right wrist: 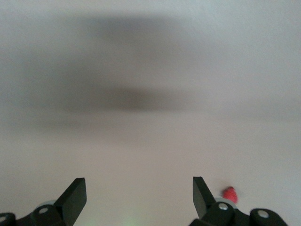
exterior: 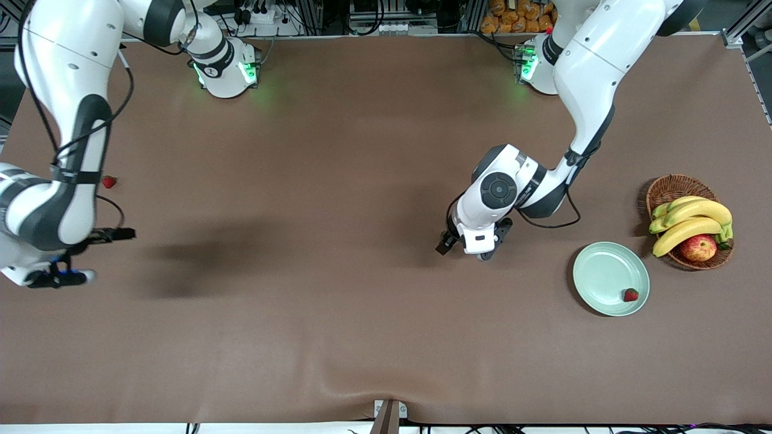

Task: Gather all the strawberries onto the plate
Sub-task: 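Grasp the mid-table strawberry with the left gripper while the right gripper withdraws, then drop the strawberry on the plate while the right gripper reaches the last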

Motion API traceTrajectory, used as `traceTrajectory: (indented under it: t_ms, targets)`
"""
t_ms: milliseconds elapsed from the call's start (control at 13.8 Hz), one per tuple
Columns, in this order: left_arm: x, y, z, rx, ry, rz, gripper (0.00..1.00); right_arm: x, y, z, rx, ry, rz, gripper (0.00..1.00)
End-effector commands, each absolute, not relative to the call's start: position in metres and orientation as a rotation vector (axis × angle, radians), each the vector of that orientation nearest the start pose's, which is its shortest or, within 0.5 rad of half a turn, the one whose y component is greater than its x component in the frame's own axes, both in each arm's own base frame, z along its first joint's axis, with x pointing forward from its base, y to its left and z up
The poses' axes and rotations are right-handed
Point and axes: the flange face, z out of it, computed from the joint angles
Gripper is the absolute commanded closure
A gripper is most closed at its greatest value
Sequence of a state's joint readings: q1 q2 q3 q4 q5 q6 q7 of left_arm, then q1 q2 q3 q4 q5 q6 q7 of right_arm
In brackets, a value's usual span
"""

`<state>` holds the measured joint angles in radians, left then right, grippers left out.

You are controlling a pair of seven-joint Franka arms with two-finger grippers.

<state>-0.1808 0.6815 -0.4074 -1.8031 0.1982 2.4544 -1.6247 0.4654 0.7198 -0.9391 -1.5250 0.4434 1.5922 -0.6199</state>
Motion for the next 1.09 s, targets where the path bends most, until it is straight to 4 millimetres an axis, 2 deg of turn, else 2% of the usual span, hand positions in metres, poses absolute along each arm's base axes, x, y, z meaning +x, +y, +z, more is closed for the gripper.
traceTrajectory:
  t_ms: [0, 145, 291, 363, 436, 509, 654, 726, 872, 1017]
  targets:
    - [0.560, -0.359, 0.188, -2.821, -1.561, 0.102, 0.00, 0.581, -0.203, 0.328, -2.998, -0.116, 0.634, 0.00]
    - [0.558, -0.361, 0.184, -2.816, -1.563, 0.112, 0.00, 0.548, -0.239, 0.313, -2.960, -0.132, 0.666, 0.00]
    - [0.556, -0.364, 0.182, -2.818, -1.555, 0.113, 0.00, 0.500, -0.273, 0.286, -2.957, -0.128, 0.668, 0.00]
    - [0.555, -0.364, 0.180, -2.816, -1.554, 0.117, 0.24, 0.483, -0.282, 0.276, -2.970, -0.140, 0.659, 0.00]
    - [0.555, -0.364, 0.179, -2.815, -1.552, 0.117, 0.54, 0.471, -0.289, 0.267, -2.982, -0.152, 0.653, 0.00]
    - [0.555, -0.364, 0.179, -2.815, -1.552, 0.117, 0.75, 0.457, -0.299, 0.259, -2.990, -0.152, 0.649, 0.00]
    - [0.556, -0.363, 0.179, -2.814, -1.554, 0.117, 0.86, 0.431, -0.317, 0.242, -3.033, -0.122, 0.623, 0.00]
    - [0.556, -0.363, 0.180, -2.815, -1.555, 0.116, 0.98, 0.420, -0.320, 0.233, -3.055, -0.100, 0.608, 0.00]
    - [0.557, -0.362, 0.183, -2.817, -1.559, 0.110, 1.00, 0.408, -0.315, 0.213, -3.067, -0.047, 0.558, 0.00]
    - [0.570, -0.351, 0.197, -2.836, -1.548, 0.055, 1.00, 0.413, -0.316, 0.202, -3.092, -0.065, 0.524, 0.00]
